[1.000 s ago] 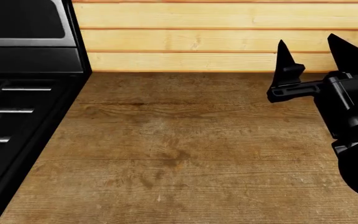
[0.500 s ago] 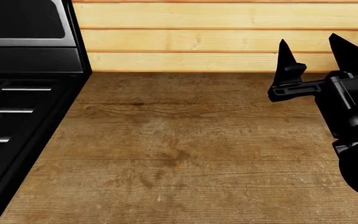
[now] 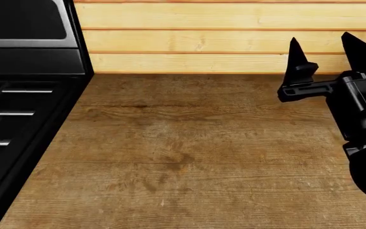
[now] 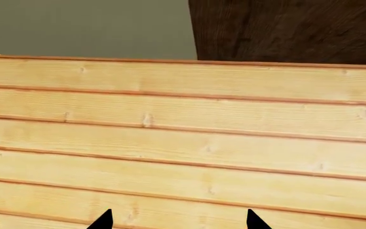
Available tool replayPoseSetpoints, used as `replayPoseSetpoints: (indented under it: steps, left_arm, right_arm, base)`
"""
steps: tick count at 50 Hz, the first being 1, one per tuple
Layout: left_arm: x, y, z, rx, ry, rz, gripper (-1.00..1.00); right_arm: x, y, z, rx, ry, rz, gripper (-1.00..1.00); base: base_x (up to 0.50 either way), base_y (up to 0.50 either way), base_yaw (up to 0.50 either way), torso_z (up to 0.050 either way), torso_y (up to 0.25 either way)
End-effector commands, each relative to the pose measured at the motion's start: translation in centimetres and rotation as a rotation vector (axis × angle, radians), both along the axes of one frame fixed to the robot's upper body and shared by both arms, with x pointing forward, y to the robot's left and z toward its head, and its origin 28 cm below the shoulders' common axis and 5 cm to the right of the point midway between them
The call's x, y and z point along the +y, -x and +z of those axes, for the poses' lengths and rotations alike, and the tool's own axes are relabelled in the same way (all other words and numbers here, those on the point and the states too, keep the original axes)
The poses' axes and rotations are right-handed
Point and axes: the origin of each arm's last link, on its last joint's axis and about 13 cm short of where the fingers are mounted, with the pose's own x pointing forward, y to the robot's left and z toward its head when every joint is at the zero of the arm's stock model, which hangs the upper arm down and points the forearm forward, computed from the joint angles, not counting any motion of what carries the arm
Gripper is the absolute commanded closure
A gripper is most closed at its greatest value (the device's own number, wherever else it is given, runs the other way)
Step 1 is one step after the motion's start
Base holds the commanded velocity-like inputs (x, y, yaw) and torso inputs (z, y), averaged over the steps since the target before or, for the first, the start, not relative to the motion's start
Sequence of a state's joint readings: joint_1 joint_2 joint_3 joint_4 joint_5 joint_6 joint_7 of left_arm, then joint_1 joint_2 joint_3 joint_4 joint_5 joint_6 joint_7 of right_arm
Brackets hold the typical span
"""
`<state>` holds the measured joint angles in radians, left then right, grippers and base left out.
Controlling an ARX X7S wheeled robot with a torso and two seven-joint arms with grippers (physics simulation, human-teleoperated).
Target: Pick the corn, tomato from the counter and place them in the cabinet. Then close the cabinet.
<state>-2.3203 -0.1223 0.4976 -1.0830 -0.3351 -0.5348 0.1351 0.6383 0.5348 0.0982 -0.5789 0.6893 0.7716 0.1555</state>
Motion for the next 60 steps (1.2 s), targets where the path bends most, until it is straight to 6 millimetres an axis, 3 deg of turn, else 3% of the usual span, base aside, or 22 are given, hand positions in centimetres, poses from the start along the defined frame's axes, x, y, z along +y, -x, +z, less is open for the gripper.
replayPoseSetpoints:
  steps: [1, 14, 15, 32, 48, 60]
  left_arm:
    - [-0.3, -1.0, -1.0, 0.148, 0.039, 0.009, 1.00]
    - [-0.4, -1.6, -2.2, 0.254, 0.020, -0.055, 1.00]
    - [-0.4, -1.6, -2.3, 0.256, 0.018, -0.058, -1.00]
    - [-0.4, -0.9, -2.3, 0.210, -0.007, -0.070, -1.00]
    - [-1.0, 1.3, -1.2, 0.028, -0.098, -0.113, -1.00]
    - [-0.4, 5.9, -1.7, -0.211, -0.001, -0.210, -1.00]
  right_arm:
    - [0.2, 0.3, -3.0, 0.136, 0.034, 0.015, -1.00]
    - [0.0, 0.2, -3.0, 0.135, 0.028, 0.011, -1.00]
    - [0.0, 0.2, -3.0, 0.135, 0.028, 0.011, -1.00]
    - [0.1, 0.1, -3.1, 0.135, 0.023, 0.013, -1.00]
    - [0.3, 0.0, -3.0, 0.133, 0.024, 0.019, -1.00]
    - [0.2, 0.3, -2.0, 0.109, 0.017, 0.018, -1.00]
  base:
    - [0.00, 0.00, -0.01, 0.000, 0.000]
    - [-0.01, -0.01, -0.01, 0.000, -0.006]
    - [-0.01, -0.01, -0.01, 0.000, 0.000]
    - [0.00, 0.00, 0.00, 0.000, -0.006]
    - [0.00, 0.00, 0.00, 0.000, -0.006]
    - [0.00, 0.00, 0.00, 0.000, -0.005]
